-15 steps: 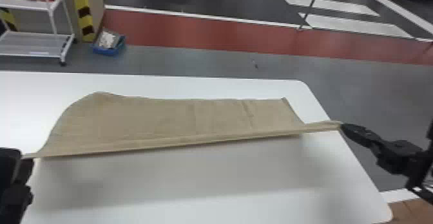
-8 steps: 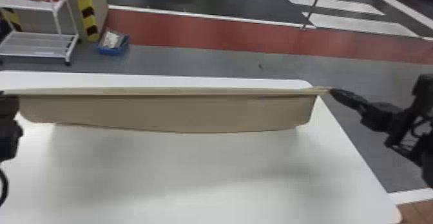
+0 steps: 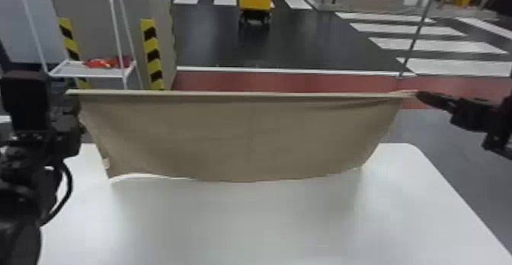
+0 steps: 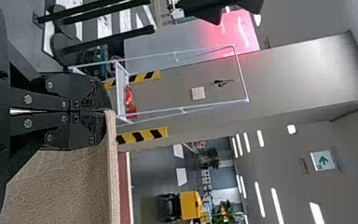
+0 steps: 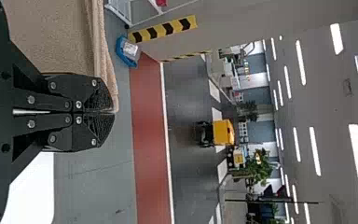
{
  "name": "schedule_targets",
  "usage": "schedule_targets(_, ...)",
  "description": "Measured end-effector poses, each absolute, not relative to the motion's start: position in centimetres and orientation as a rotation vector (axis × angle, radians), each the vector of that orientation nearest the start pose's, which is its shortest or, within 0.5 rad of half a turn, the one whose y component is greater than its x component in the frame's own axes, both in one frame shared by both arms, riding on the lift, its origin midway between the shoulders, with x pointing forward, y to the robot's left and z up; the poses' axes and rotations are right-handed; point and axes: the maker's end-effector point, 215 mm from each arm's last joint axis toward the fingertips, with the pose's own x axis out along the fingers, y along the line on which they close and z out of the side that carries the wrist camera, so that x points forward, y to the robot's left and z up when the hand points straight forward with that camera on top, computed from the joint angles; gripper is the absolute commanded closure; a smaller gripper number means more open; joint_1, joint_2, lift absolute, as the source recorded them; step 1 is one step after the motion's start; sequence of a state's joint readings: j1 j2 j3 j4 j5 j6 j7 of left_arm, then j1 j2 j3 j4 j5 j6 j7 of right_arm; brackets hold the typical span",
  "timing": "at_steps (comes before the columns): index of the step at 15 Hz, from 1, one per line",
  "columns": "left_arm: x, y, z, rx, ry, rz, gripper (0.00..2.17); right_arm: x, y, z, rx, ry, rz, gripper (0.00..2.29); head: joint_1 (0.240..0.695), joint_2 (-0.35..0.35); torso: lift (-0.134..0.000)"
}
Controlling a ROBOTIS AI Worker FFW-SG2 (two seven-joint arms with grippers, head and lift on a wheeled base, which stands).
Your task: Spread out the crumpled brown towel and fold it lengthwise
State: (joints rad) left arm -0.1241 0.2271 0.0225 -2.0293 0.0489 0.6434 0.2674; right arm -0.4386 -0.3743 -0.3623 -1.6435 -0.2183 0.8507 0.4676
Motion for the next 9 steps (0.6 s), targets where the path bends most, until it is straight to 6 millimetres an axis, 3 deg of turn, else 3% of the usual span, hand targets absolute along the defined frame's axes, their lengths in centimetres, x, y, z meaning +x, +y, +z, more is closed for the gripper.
schedule_targets(3,60.5,34.4,-18.8,0.184,0.044,0.276,1.42,65.5,-46.6,-15.2,0.134,0.169,0.075,1.66,0.438,-0.1,-0.124)
schedule_targets(5,60.4,34.1,-19.0,0.185,0.049,0.259,1.42,64.8,-48.8,-13.7,0.159,0.148,0.047,1.66,0.432,-0.118,-0.124)
schedule_targets(7,60.1,34.1,-18.1,0.178,0.034,0.248,1.42,64.1,-50.7,-12.9,0.172,0.146,0.023,1.66,0.419,-0.144,-0.124)
schedule_targets(9,60.0,34.1,-17.5,0.18,0.024,0.243,1.42,63.9,-51.2,-13.1,0.157,0.158,0.013,1.66,0.416,-0.149,-0.124)
